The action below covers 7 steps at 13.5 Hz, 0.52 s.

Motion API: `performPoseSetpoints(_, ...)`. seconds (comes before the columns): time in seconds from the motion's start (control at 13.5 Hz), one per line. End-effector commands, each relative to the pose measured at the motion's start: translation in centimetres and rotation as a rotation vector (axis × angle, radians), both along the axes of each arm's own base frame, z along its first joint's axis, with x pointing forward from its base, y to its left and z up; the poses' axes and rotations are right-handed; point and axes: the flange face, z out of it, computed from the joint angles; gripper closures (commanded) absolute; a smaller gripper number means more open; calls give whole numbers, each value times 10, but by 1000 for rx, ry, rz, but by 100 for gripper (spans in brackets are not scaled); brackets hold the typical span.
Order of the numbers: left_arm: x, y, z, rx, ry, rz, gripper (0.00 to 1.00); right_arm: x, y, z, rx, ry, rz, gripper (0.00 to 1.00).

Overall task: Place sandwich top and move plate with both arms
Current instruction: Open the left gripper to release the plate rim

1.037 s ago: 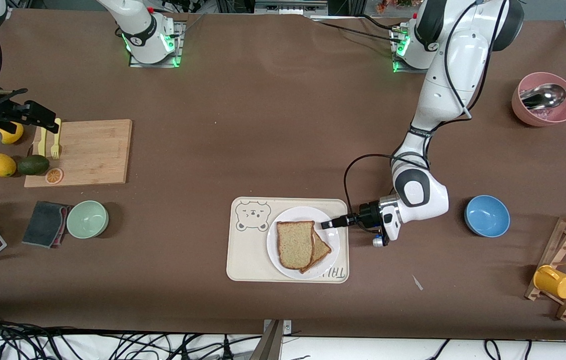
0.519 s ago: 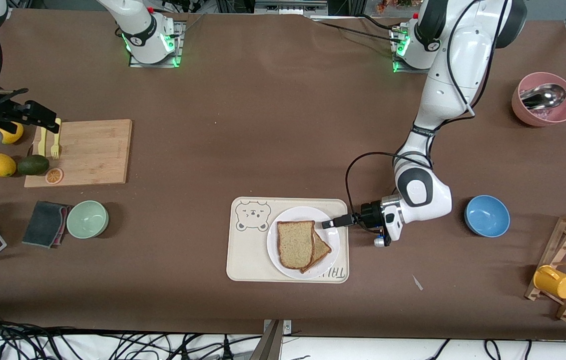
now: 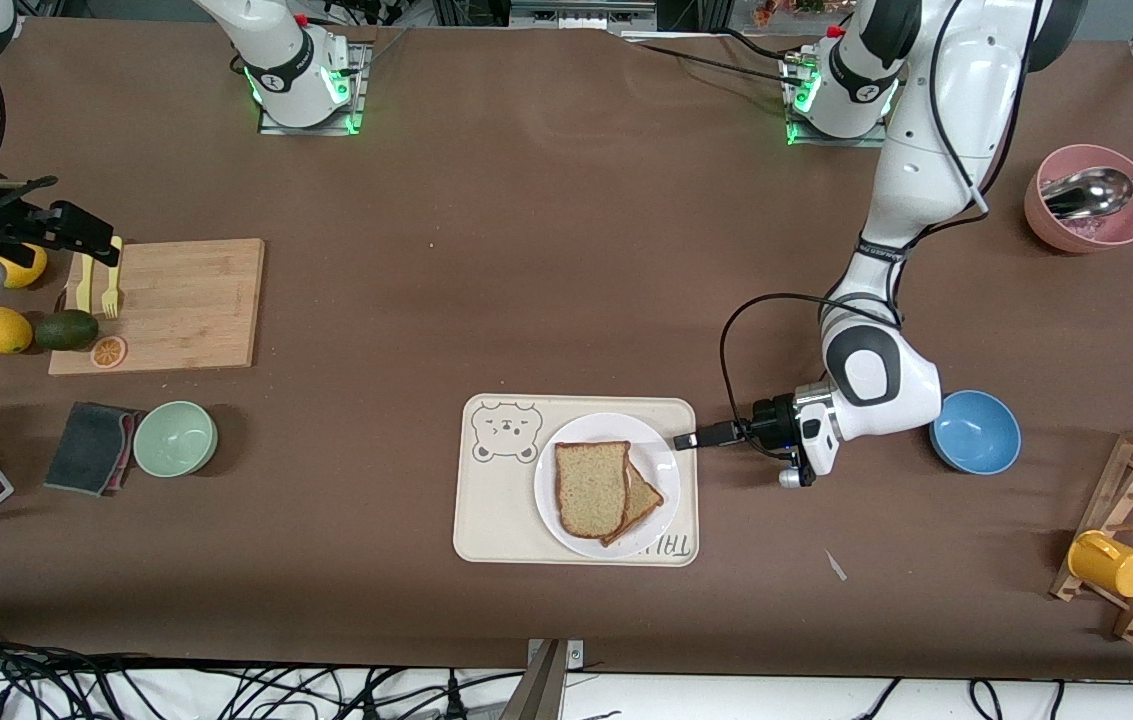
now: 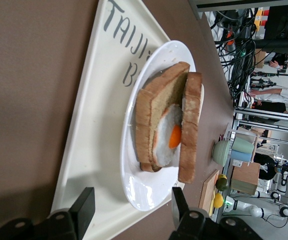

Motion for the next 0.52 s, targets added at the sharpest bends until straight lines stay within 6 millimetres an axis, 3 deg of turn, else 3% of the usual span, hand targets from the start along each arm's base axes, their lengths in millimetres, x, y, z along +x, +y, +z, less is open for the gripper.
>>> performPoseSetpoints(0.0, -20, 16, 41, 37, 0, -39, 30, 0, 1, 7, 14, -2, -9, 0)
performPoseSetpoints(0.3, -38, 50, 98, 185, 14, -127, 27, 0, 1, 6, 14, -2, -9, 0)
performPoseSetpoints(0.37, -41, 55, 117, 253, -1, -181, 2, 0, 1, 6, 14, 0, -9, 0)
performPoseSetpoints(0.44, -44, 62, 134, 301, -19, -208, 0, 0, 1, 6, 14, -2, -9, 0)
